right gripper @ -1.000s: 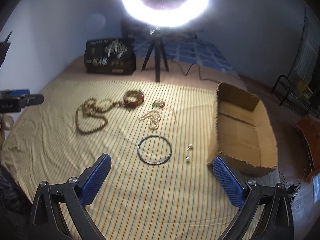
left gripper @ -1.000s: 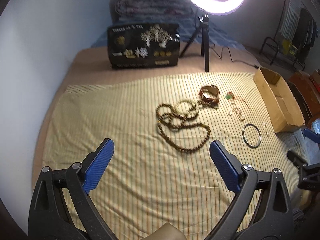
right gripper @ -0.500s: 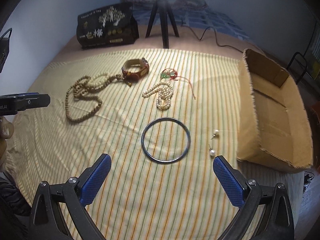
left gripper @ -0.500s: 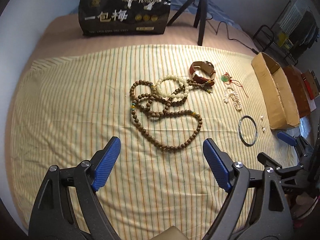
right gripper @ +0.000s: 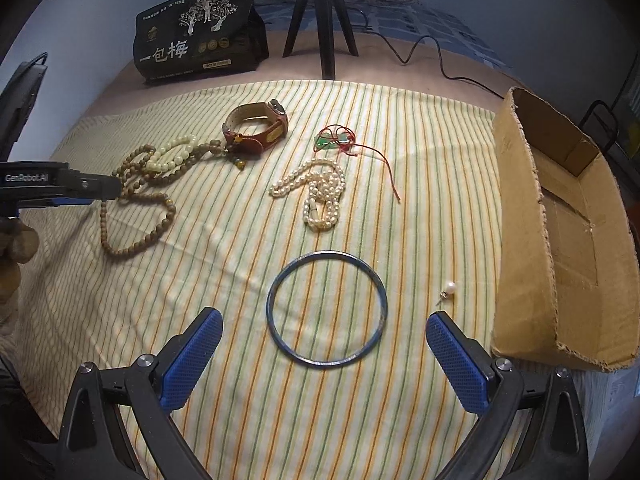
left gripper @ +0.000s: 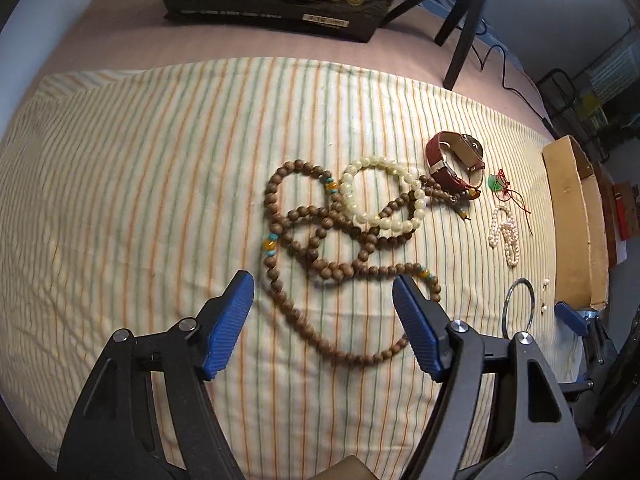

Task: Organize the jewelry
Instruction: 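Move both tools down toward the bead necklace and blue bangle, then grasp the brown bead necklace with the left tool while the right tool grasps the blue bangle, then lift and carry the necklace and bangle over the cardboard box with both tools, then open the left tool dropping the necklace while the right tool releases the bangle into the box, then grasp the white bead bracelet with the left tool while the right tool grasps the pearl necklace, then lift and carry the bracelet and pearl necklace over the box with both tools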

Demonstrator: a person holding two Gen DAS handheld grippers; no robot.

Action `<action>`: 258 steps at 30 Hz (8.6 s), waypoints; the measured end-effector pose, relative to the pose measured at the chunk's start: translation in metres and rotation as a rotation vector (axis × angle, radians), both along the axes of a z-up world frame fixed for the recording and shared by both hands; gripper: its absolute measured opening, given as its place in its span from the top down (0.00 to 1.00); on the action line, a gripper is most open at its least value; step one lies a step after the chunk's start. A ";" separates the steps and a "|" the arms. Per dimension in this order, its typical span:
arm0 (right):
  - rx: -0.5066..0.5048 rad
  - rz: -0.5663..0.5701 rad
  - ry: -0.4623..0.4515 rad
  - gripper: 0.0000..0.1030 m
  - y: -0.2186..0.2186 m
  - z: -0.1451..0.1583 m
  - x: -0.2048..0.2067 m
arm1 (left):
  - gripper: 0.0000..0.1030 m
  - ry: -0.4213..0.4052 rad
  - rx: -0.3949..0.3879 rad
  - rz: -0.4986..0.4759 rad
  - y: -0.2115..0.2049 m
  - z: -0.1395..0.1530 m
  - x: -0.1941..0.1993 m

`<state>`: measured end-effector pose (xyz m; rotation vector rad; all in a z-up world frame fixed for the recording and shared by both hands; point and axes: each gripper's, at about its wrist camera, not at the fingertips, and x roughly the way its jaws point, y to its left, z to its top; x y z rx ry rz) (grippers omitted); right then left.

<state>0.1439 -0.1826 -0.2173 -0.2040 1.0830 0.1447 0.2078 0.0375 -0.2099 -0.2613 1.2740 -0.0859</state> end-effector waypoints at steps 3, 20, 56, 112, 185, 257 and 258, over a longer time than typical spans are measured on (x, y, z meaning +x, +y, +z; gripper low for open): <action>-0.016 0.009 -0.003 0.00 0.002 -0.002 0.003 | 0.28 0.009 0.025 -0.005 -0.007 -0.006 0.009; 0.025 -0.031 0.089 0.13 -0.016 -0.026 0.022 | 0.55 0.012 0.076 -0.001 -0.007 -0.024 0.030; 0.059 0.038 -0.106 0.28 -0.001 0.045 -0.011 | 0.96 -0.285 -0.039 0.051 0.021 0.108 -0.044; 0.077 -0.326 -0.318 0.28 -0.180 0.155 -0.033 | 0.96 -0.684 -0.292 -0.371 -0.245 0.373 -0.010; 0.124 -0.128 -0.234 0.13 -0.092 0.108 0.009 | 0.66 -0.337 0.013 -0.191 -0.063 0.130 0.024; 0.095 0.033 -0.017 0.95 0.005 0.015 0.079 | 0.95 -0.095 -0.043 -0.037 -0.009 0.009 0.039; 0.098 0.035 -0.023 0.95 0.005 0.018 0.078 | 0.95 -0.104 -0.049 -0.037 -0.010 0.013 0.037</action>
